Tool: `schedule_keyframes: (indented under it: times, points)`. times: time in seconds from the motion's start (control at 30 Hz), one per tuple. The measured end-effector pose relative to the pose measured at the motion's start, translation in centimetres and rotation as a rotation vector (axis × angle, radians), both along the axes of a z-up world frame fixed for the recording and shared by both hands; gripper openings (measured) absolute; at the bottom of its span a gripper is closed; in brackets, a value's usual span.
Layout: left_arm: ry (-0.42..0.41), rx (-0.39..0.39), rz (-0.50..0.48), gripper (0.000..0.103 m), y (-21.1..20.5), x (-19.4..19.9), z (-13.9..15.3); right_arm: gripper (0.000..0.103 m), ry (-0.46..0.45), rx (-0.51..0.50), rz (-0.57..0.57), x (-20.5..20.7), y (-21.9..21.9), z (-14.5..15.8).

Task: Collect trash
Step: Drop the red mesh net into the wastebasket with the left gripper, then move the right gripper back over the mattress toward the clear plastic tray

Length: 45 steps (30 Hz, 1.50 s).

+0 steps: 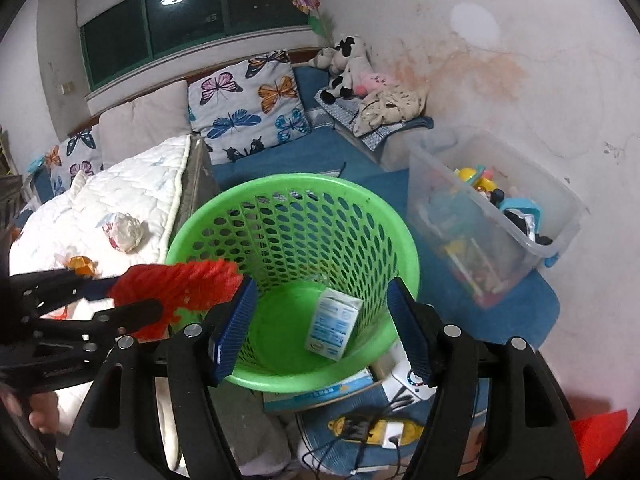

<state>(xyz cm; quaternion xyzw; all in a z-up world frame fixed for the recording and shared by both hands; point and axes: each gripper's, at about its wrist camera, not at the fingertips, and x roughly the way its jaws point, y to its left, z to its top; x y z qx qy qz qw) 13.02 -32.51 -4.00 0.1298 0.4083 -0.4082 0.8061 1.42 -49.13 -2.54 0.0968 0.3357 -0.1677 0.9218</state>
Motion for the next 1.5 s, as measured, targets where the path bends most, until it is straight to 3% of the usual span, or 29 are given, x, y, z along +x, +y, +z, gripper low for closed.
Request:
schedule_keyframes:
  times: [0.2, 0.43, 0.73, 1.17, 1.23, 1.5]
  points:
    - [-0.001, -0.018, 0.004, 0.061, -0.1, -0.1, 0.0, 0.068, 0.001, 0.017, -0.012, -0.8, -0.5, -0.4]
    - [-0.023, -0.05, 0.05, 0.061, 3.2, -0.5, 1.4, 0.068, -0.004, 0.037, 0.03, -1.1, 1.1, -0.3]
    - [-0.106, -0.057, 0.183, 0.061, 11.3, -2.0, 3.5, 0.068, -0.018, 0.099, 0.209, -0.4, 7.3, 0.0]
    - [-0.174, -0.023, 0.462, 0.061, 24.2, -3.1, 4.3, 0.069, -0.007, 0.188, 0.458, 1.6, 16.3, 0.0]
    - [-0.168, -0.013, 0.495, 0.067, 25.7, -3.2, 4.0, 0.069, -0.006, 0.205, 0.475, 1.7, 17.0, -0.1]
    - [-0.047, 0.003, 0.596, 0.067, 29.7, -2.2, 0.4, 0.069, 0.016, 0.246, 0.538, 2.8, 19.6, -0.5]
